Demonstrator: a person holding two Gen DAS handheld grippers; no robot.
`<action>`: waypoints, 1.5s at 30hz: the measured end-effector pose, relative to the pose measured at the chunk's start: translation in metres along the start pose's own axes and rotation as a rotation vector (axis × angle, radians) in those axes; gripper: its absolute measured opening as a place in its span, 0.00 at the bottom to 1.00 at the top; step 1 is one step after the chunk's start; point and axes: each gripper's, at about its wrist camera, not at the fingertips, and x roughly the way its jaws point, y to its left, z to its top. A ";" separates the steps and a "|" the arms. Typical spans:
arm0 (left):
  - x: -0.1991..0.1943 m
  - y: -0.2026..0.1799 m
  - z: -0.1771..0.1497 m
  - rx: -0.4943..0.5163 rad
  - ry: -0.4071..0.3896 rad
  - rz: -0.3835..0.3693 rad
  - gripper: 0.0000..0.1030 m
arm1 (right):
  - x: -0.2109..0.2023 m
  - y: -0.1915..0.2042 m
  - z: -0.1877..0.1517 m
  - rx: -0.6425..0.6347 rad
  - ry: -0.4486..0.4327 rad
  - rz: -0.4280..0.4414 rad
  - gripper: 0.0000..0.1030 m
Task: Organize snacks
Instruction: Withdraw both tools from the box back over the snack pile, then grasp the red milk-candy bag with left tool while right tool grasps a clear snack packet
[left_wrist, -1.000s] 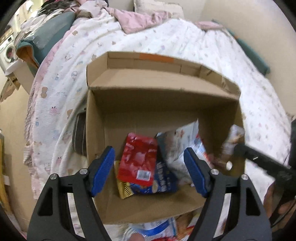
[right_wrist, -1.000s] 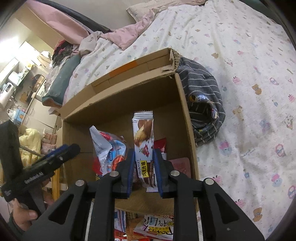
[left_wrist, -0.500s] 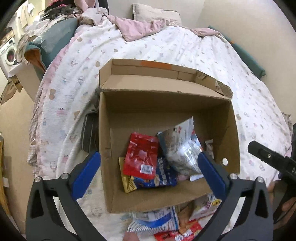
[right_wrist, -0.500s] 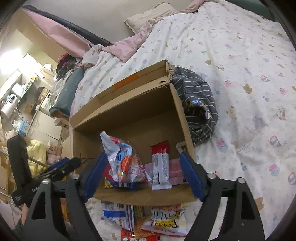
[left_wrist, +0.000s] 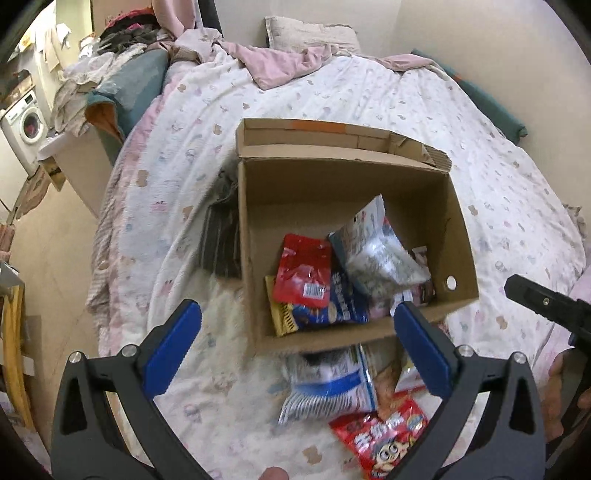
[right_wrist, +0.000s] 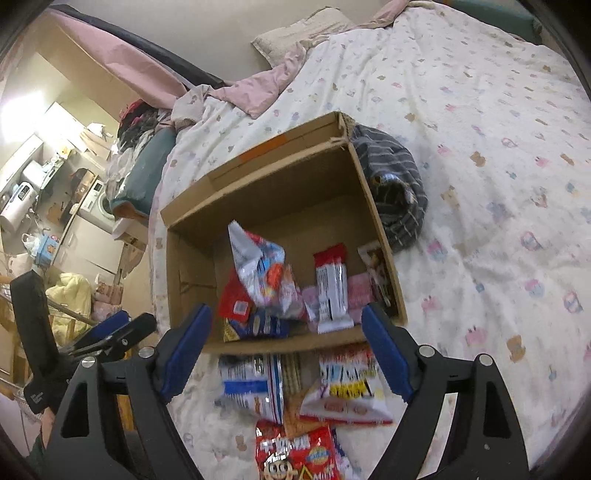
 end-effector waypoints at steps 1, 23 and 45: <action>-0.004 0.002 -0.004 -0.005 -0.005 -0.011 1.00 | -0.003 -0.002 -0.005 0.007 0.002 -0.007 0.83; -0.028 0.000 -0.082 -0.013 0.013 -0.072 1.00 | -0.031 -0.067 -0.092 0.021 0.159 -0.237 0.76; 0.020 -0.009 -0.111 -0.224 0.313 -0.088 1.00 | 0.030 -0.082 -0.132 -0.034 0.336 -0.250 0.19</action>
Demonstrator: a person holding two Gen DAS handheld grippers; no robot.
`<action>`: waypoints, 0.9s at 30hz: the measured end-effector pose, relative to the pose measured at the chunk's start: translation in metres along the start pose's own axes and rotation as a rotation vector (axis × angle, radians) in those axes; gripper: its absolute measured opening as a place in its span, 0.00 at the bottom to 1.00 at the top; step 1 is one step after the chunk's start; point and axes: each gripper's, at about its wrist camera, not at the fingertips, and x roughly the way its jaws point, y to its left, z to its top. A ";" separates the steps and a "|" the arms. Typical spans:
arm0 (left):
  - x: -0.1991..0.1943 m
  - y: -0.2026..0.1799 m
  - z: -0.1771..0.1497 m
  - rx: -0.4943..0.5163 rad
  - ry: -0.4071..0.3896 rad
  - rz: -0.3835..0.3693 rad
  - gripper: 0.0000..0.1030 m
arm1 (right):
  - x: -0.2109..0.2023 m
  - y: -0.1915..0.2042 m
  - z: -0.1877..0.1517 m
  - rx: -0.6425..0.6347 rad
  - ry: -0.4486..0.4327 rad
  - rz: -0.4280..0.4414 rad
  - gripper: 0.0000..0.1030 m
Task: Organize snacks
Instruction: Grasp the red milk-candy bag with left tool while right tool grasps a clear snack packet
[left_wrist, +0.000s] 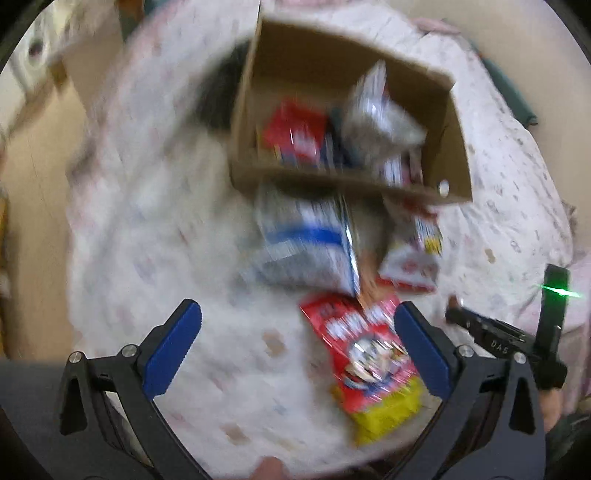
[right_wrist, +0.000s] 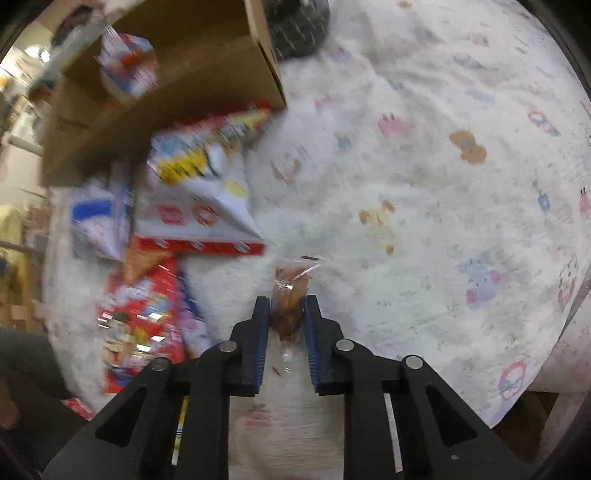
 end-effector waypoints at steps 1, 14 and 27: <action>0.011 -0.001 -0.002 -0.049 0.058 -0.032 1.00 | -0.006 -0.001 0.000 0.004 -0.022 0.024 0.19; 0.104 -0.061 -0.014 -0.223 0.282 0.040 1.00 | -0.072 -0.013 0.005 0.107 -0.229 0.275 0.19; 0.145 -0.093 -0.022 -0.142 0.330 0.211 1.00 | -0.084 -0.022 0.013 0.126 -0.262 0.345 0.19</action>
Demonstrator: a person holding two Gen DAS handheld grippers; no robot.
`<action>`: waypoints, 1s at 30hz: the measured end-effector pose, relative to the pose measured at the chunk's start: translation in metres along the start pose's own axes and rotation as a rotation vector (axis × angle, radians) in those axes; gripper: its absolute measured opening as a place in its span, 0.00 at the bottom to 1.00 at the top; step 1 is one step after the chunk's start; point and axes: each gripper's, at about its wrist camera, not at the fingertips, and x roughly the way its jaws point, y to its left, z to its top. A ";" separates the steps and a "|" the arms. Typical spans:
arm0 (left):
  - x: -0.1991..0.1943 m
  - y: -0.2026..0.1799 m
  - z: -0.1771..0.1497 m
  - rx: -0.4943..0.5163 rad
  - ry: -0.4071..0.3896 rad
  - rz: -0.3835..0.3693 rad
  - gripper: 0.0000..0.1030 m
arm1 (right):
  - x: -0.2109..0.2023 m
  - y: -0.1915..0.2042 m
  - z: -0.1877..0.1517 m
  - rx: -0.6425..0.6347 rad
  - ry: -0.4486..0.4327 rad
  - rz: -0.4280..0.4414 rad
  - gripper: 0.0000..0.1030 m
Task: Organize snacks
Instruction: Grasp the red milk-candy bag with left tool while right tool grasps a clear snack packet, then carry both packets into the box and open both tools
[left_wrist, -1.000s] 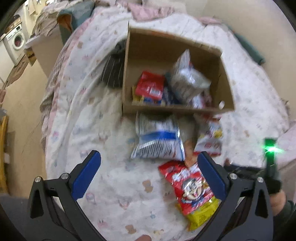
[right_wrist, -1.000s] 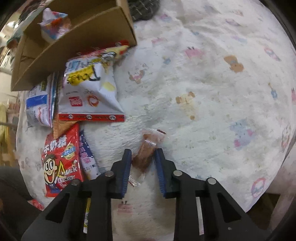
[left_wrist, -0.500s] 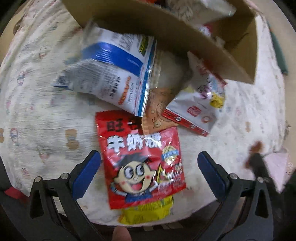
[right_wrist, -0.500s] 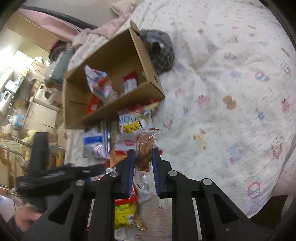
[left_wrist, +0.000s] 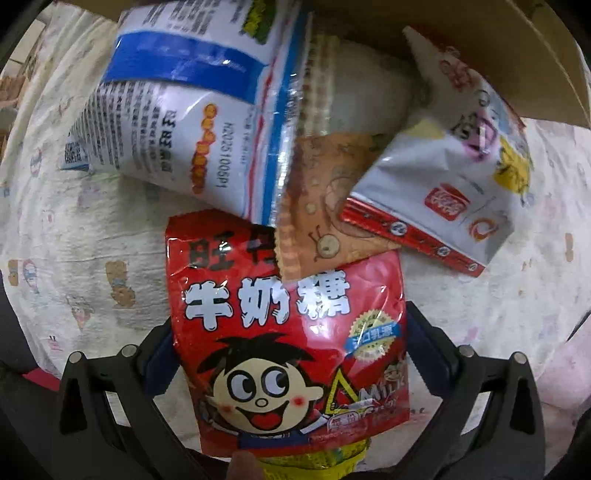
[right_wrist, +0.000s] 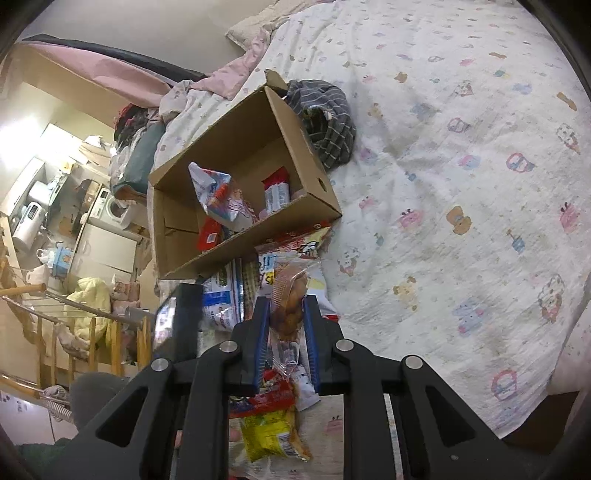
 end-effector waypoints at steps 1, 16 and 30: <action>0.001 -0.006 -0.001 0.013 -0.003 0.004 1.00 | 0.000 0.001 0.000 -0.002 0.000 0.003 0.19; -0.030 0.002 -0.009 0.107 -0.003 -0.082 0.91 | 0.003 0.008 0.001 -0.018 0.004 0.013 0.19; -0.100 0.016 -0.036 0.216 -0.103 -0.109 0.91 | 0.010 0.015 -0.005 -0.044 0.027 -0.001 0.19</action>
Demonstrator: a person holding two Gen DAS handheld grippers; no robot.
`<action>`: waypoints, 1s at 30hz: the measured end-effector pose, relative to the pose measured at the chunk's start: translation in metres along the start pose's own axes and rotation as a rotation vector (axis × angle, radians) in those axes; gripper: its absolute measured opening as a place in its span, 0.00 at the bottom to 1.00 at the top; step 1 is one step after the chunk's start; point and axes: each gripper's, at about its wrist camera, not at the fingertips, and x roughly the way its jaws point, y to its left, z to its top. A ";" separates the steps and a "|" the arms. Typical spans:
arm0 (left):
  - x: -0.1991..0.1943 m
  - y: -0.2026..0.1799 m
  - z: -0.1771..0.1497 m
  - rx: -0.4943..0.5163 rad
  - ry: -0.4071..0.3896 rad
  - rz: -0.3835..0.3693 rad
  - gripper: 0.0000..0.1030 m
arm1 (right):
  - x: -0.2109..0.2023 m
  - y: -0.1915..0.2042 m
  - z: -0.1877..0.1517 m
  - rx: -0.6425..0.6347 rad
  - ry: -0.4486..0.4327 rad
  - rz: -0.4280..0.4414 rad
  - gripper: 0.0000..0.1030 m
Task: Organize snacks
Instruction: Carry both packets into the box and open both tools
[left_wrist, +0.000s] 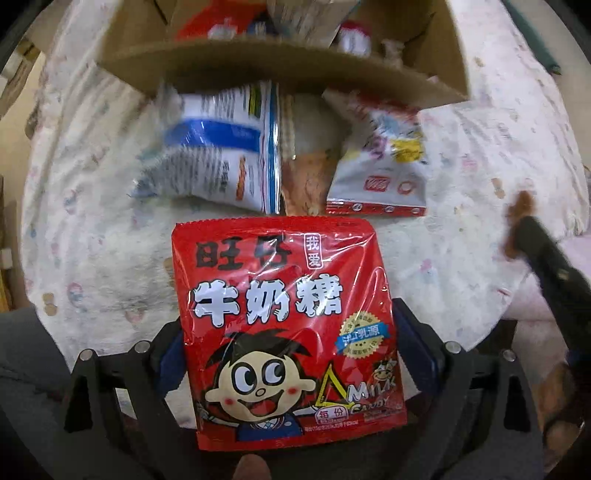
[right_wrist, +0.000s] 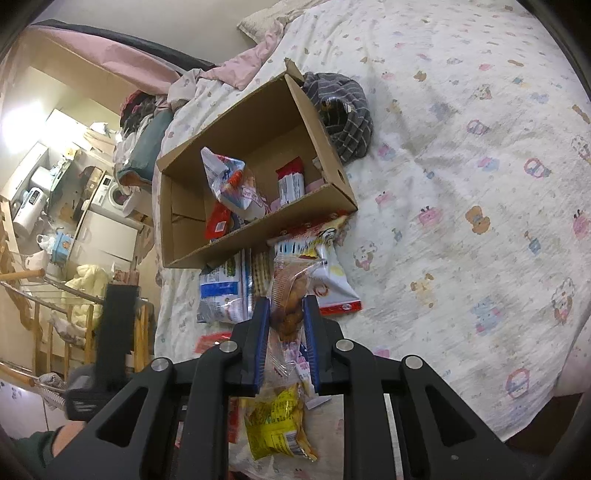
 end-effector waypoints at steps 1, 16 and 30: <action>-0.009 0.001 -0.001 0.010 -0.015 -0.009 0.91 | 0.000 0.001 -0.001 -0.002 0.002 0.000 0.19; -0.104 0.086 0.069 -0.037 -0.255 -0.052 0.91 | 0.004 0.064 0.028 -0.145 -0.001 0.024 0.19; -0.086 0.089 0.145 0.065 -0.306 0.019 0.91 | 0.090 0.108 0.103 -0.277 0.100 0.006 0.19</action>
